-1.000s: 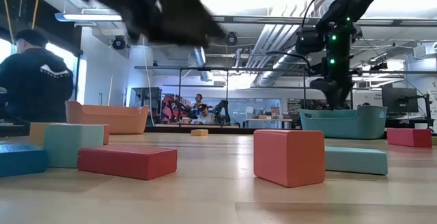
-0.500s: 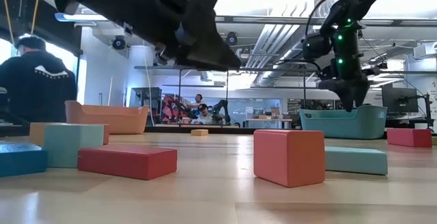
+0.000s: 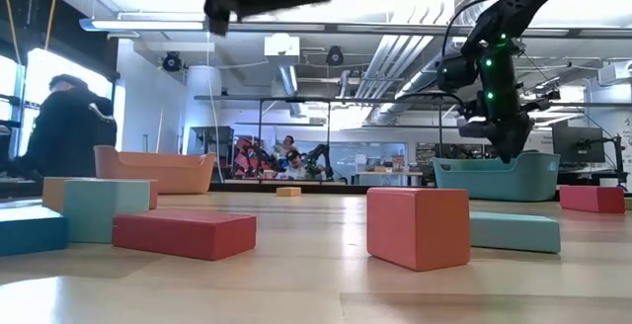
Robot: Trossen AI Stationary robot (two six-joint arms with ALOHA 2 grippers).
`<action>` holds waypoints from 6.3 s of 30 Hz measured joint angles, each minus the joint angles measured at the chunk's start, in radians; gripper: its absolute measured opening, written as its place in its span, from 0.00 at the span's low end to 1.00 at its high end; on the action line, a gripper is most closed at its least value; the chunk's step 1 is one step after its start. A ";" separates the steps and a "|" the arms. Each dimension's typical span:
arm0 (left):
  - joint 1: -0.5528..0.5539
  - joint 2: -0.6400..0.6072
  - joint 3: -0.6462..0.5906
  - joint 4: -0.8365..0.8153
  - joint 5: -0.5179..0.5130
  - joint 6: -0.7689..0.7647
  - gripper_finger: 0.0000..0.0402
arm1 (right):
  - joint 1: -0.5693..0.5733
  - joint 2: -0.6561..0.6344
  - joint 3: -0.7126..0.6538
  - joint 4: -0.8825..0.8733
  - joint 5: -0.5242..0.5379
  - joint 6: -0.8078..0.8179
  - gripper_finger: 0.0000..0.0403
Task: Sort blocks by size
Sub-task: Adjust the thick yellow rectangular block in the green bin, then put the yellow cube block into the yellow bin
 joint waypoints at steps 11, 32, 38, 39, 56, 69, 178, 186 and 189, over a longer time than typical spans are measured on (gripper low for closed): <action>-0.028 0.000 0.000 0.034 -0.060 0.046 0.44 | 0.030 0.148 0.001 -0.070 0.237 -0.042 0.02; -0.028 0.000 0.000 0.034 -0.061 0.048 0.44 | 0.139 -0.034 0.002 0.042 0.071 -0.086 0.00; -0.030 0.000 0.000 0.034 -0.061 0.047 0.44 | 0.154 -0.043 0.002 0.129 -0.142 -0.156 0.05; -0.032 0.000 0.000 0.034 -0.061 0.045 0.44 | 0.171 -0.043 0.002 0.164 -0.190 -0.172 0.07; -0.104 -0.145 0.000 -0.160 -0.288 -0.029 0.42 | 0.970 -0.060 -0.183 0.947 -0.038 -0.210 0.05; 0.184 -0.516 0.000 -1.544 -0.104 -0.828 0.32 | 1.110 -0.060 -0.513 1.642 -0.032 -0.226 0.05; 0.702 -0.444 -0.307 -0.166 1.212 0.098 0.24 | 1.017 0.017 -0.199 1.415 -0.346 -0.928 0.43; 0.759 -0.117 -0.306 0.585 1.262 -0.108 0.24 | 1.111 0.016 0.041 1.040 0.055 -1.094 0.66; 0.753 -0.030 -0.274 0.796 1.233 -0.210 0.24 | 1.146 0.015 0.104 0.989 0.202 -1.151 0.67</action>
